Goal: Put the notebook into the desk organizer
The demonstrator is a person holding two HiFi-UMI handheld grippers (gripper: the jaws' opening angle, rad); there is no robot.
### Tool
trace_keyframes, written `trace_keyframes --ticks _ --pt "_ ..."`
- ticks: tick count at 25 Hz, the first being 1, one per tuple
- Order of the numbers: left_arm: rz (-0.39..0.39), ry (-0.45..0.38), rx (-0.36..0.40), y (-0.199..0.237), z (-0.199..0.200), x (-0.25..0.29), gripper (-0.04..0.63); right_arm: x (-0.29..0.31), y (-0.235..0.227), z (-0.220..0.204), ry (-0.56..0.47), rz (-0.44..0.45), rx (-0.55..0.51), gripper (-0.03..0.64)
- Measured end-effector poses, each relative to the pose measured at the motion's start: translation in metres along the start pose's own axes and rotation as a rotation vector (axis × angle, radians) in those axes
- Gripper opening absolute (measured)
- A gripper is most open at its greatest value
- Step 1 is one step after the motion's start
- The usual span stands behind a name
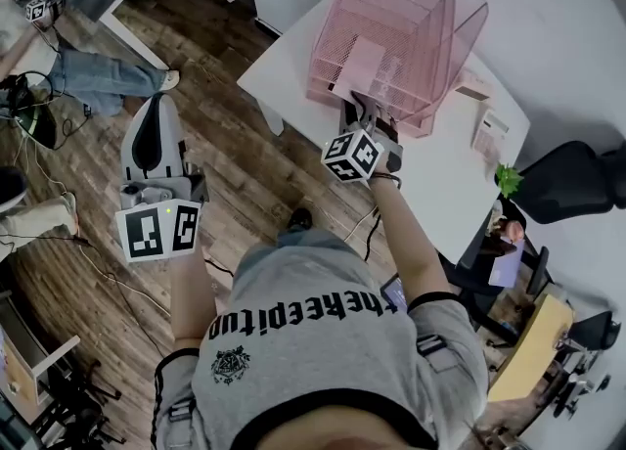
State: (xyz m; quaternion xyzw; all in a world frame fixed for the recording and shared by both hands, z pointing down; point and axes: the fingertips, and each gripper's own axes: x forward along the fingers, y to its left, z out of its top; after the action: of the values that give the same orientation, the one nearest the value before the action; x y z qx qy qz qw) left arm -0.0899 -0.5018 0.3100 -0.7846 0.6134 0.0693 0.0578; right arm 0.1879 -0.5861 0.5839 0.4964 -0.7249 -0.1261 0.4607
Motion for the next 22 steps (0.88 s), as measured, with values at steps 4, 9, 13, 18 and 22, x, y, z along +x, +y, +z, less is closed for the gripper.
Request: trace_keyframes --ticks 4,9,13,18,22 --pt "-0.010 -0.001 -0.001 -0.004 0.001 0.002 0.003 -0.002 -0.002 0.000 -0.023 0.057 0.174 0.057" --pt "-0.028 0.000 -0.003 -0.010 -0.001 0.008 0.003 -0.001 -0.009 -0.004 -0.048 0.117 0.380 0.095" --pt "-0.040 -0.001 -0.009 -0.013 0.000 0.011 0.003 0.001 -0.015 -0.011 -0.058 0.181 0.549 0.136" --pt "-0.054 0.002 -0.026 -0.017 -0.003 0.014 0.003 0.002 -0.017 -0.011 -0.092 0.274 0.685 0.262" --pt "-0.075 -0.001 -0.030 -0.022 -0.002 0.015 0.003 -0.008 -0.017 -0.005 -0.116 0.271 0.717 0.262"
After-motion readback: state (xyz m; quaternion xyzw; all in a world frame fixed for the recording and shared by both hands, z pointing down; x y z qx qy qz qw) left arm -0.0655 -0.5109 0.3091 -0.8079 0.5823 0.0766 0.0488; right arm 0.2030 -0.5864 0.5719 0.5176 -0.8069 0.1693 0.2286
